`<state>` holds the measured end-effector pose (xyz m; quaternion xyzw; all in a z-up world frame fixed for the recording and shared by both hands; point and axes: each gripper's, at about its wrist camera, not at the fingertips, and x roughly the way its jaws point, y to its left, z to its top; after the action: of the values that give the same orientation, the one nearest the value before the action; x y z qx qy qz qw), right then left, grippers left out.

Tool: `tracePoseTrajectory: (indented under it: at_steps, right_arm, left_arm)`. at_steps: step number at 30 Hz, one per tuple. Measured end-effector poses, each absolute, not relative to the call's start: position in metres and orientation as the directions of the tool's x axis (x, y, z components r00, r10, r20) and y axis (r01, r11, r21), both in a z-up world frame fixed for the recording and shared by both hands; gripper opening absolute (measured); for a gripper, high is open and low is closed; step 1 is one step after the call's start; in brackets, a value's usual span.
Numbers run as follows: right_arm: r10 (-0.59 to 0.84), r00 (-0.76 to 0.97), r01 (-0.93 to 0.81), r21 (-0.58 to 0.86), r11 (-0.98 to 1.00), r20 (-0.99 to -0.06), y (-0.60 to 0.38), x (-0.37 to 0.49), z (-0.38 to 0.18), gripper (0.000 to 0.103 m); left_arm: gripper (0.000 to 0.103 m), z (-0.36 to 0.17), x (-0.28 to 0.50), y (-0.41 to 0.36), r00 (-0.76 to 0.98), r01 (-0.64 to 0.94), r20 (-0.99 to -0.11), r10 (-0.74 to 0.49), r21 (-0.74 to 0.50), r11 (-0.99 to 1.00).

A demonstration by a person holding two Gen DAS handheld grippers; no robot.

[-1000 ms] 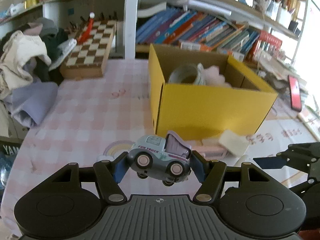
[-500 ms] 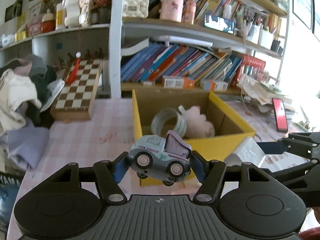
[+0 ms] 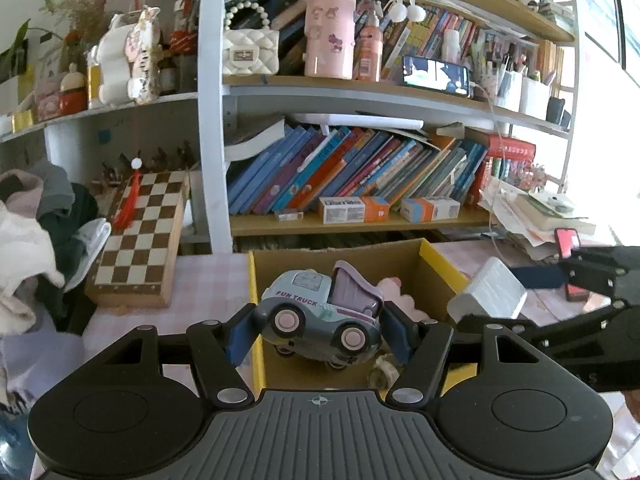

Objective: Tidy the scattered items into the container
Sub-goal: 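Carry the toy car and white adapter with both grippers over the yellow box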

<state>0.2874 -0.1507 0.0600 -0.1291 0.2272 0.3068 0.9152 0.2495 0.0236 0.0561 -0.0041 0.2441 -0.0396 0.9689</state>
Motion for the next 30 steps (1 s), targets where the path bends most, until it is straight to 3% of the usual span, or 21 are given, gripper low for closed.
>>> tracePoseTrajectory:
  at_steps: [7, 14, 23, 30]
  right_arm:
    - [0.519, 0.691, -0.669, -0.174, 0.723, -0.503, -0.148, 0.330, 0.059, 0.063]
    - [0.490, 0.681, -0.729, -0.448, 0.517, -0.544, -0.126, 0.363, 0.044, 0.063]
    - [0.494, 0.490, -0.872, -0.403, 0.280, -0.718, -0.103, 0.390, 0.014, 0.063]
    - [0.462, 0.408, -0.912, -0.329, 0.244, -0.787, -0.092, 0.408, -0.004, 0.063]
  left_arm:
    - [0.066, 0.050, 0.277, 0.009, 0.869, 0.070, -0.492, -0.058, 0.005, 0.998]
    - [0.066, 0.036, 0.307, -0.007, 0.843, 0.079, -0.537, -0.023, 0.082, 0.993]
    - [0.066, 0.014, 0.338, -0.007, 0.765, 0.093, -0.640, -0.072, -0.001, 0.996]
    - [0.066, -0.006, 0.352, -0.010, 0.702, 0.097, -0.709, -0.074, -0.007, 0.995]
